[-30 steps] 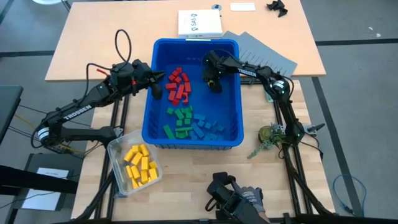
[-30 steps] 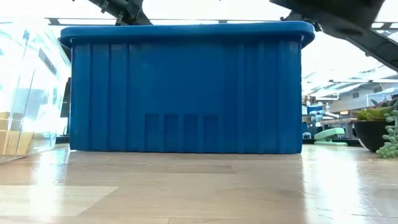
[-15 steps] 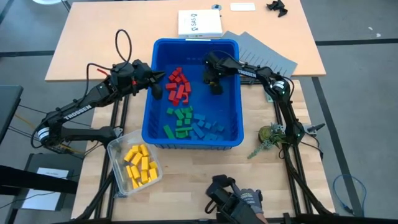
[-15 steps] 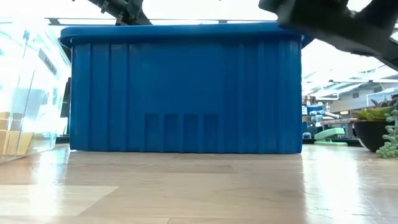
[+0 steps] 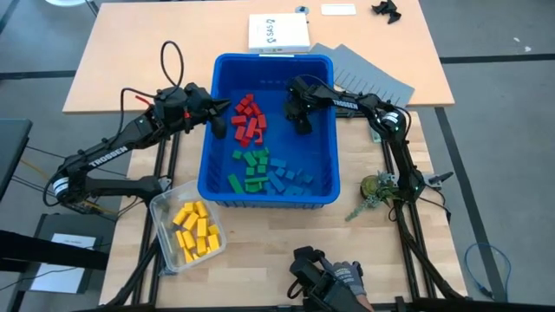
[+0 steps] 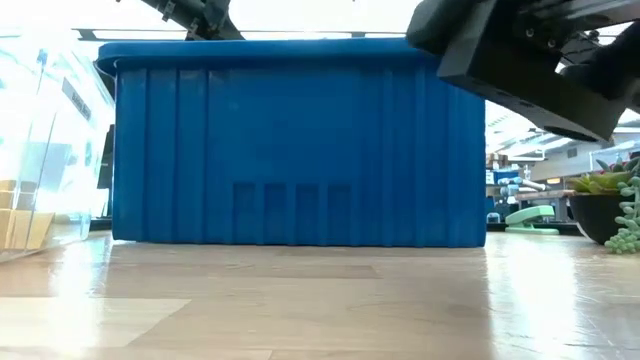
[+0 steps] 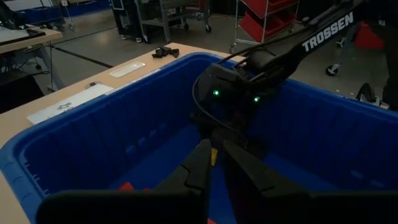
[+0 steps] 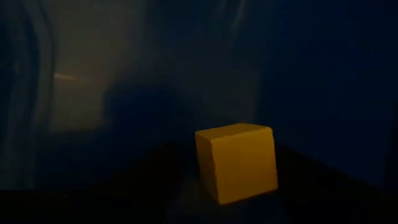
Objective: Sort Items/Unsort Items
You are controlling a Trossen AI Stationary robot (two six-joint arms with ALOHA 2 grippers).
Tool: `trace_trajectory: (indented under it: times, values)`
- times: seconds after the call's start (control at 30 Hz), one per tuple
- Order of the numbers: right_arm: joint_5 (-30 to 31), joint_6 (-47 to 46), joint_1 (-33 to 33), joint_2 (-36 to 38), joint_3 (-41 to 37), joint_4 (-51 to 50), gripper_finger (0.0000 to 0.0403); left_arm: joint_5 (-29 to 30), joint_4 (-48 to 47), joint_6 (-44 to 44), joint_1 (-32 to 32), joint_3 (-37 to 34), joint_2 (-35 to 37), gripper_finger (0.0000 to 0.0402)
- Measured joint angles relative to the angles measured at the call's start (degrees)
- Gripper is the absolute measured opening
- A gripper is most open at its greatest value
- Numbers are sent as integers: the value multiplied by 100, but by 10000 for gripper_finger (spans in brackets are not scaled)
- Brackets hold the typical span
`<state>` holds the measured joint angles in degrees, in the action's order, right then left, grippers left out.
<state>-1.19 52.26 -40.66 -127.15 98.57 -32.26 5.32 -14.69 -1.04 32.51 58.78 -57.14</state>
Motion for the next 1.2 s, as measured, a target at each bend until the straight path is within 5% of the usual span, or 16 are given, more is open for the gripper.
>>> trace_trajectory:
  times: [0.37, 0.93, 1.2]
  values:
    - [-152, 189, 0, -13, -12, 151, 131, 0, 2, 0, 0, 0, 0, 50]
    - [121, -270, 175, 476, 376, 7, 130, 2, 498, 135, 0, 0, -1, 56]
    - [-535, -570, 544, 1743, 416, 66, 130, -2, 461, 867, 0, 0, -1, 152]
